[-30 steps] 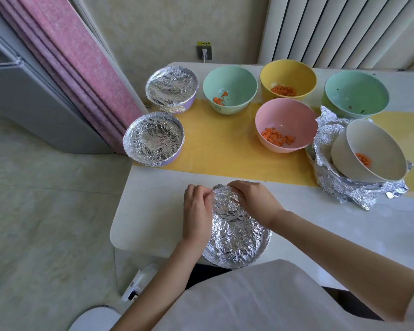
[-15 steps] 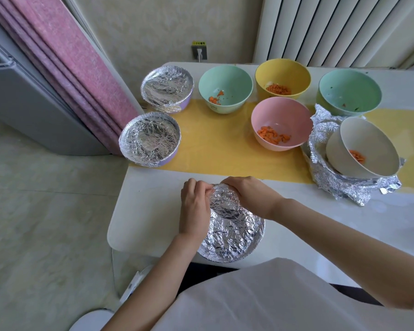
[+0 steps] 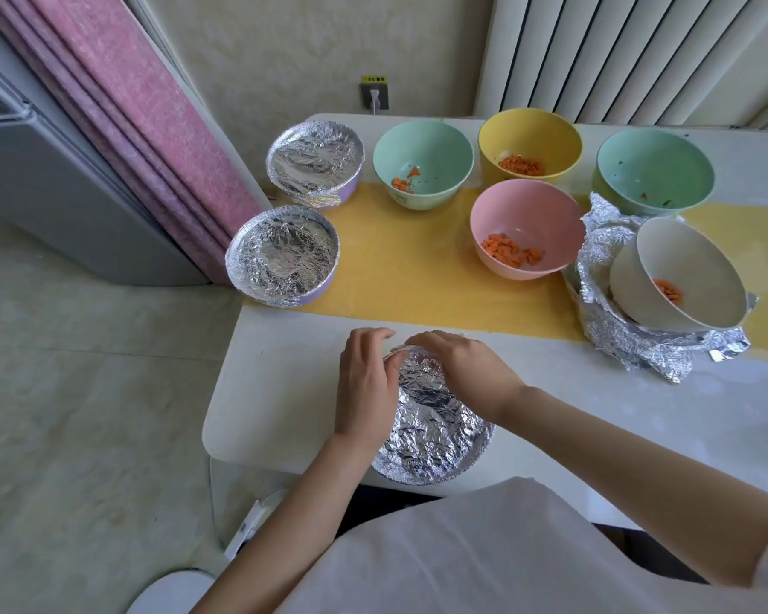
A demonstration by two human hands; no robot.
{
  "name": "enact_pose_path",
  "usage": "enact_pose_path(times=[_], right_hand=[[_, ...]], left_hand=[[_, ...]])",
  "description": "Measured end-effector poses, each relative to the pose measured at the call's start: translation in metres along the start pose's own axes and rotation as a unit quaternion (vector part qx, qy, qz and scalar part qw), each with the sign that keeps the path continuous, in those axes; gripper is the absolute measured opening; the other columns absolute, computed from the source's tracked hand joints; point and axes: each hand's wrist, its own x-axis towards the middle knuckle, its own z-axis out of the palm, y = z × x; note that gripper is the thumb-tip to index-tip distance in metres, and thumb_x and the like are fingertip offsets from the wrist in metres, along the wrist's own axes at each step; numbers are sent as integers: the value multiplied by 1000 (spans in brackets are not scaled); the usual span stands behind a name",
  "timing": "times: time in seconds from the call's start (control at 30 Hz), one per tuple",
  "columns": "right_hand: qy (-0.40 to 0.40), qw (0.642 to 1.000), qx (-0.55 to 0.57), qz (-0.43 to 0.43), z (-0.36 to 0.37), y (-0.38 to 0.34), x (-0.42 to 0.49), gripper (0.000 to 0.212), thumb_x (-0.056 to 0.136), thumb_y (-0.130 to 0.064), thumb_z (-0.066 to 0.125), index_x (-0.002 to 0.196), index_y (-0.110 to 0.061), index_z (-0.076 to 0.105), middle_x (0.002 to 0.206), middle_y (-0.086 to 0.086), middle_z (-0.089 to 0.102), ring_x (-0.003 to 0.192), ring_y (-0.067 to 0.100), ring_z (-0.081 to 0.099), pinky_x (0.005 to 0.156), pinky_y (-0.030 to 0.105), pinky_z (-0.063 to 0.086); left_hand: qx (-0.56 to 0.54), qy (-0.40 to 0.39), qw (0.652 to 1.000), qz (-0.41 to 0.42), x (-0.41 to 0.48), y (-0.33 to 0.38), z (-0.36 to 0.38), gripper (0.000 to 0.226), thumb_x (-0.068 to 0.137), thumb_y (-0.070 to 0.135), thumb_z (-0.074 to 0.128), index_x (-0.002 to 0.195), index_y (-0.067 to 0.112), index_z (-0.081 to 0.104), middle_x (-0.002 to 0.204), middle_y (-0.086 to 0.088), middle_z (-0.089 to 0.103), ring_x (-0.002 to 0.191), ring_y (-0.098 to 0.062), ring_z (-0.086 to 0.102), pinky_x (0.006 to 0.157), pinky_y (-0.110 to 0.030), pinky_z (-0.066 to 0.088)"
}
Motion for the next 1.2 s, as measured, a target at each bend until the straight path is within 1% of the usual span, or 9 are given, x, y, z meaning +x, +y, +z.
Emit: enact_pose_path(times=[0.1,0.27,0.43,0.57,0.7,0.77,1.0,1.1,1.2], right_hand=[[7,1000,-5,13,2,4,-5,65,76,17,40,131,-15,49,122,5,60,99,28,60,80,39,48],[17,1000,23,-7,-1,7,-10,49,88,8,44,131,-14,51,126,5,58,107,28,59,88,39,48],[-8,999,38,-17,-12,0,-7,66,75,21,37,129,-12,54,122,9,62,101,25,62,87,37,48],[-30,999,23,-33,-12,3,-5,65,73,21,37,126,-11,55,116,9,64,96,24,63,84,36,49],[-63,997,22,-44,-13,3,0,34,97,-3,40,129,-8,50,122,8,61,106,24,59,88,29,44],[-86,995,55,-18,-16,1,2,35,102,-18,34,133,-7,45,127,7,59,111,23,56,88,25,38],[-117,984,126,34,-20,1,4,38,102,-23,34,138,-13,37,135,1,54,116,16,54,93,22,38],[-94,986,127,50,-19,5,-2,34,102,-22,32,132,-15,48,105,5,66,88,19,60,75,23,40],[-73,988,124,56,-16,7,-3,31,102,-16,34,124,-13,55,62,-2,53,56,15,47,57,16,34]], left_hand=[[-3,8,1000,0,-8,-3,-1,4,92,24,40,92,20,41,92,-3,48,84,-17,46,74,-32,40],[8,23,1000,10,-9,-1,3,7,92,16,39,86,17,44,85,-6,49,80,-17,43,70,-30,38],[14,15,999,34,-5,3,7,7,91,14,39,86,19,41,82,-7,50,79,-17,42,70,-28,37],[19,12,999,38,-9,1,8,8,91,12,39,87,19,42,82,-7,50,79,-18,43,70,-31,38],[22,1,999,36,-9,0,6,7,91,13,38,87,18,42,85,-6,48,79,-18,43,70,-29,38],[20,-9,999,46,-9,0,6,7,91,11,38,89,15,44,88,-7,49,80,-20,47,70,-29,40],[-3,-24,1000,20,-11,-2,2,23,86,-2,47,93,19,41,86,-12,65,81,-21,60,69,-33,46],[-2,-14,1000,19,-11,0,1,34,81,-11,53,97,17,44,84,-10,68,87,-13,56,68,-22,43],[7,-19,1000,21,-10,1,1,37,79,-15,55,97,15,46,84,-10,69,88,-13,57,66,-23,43]])
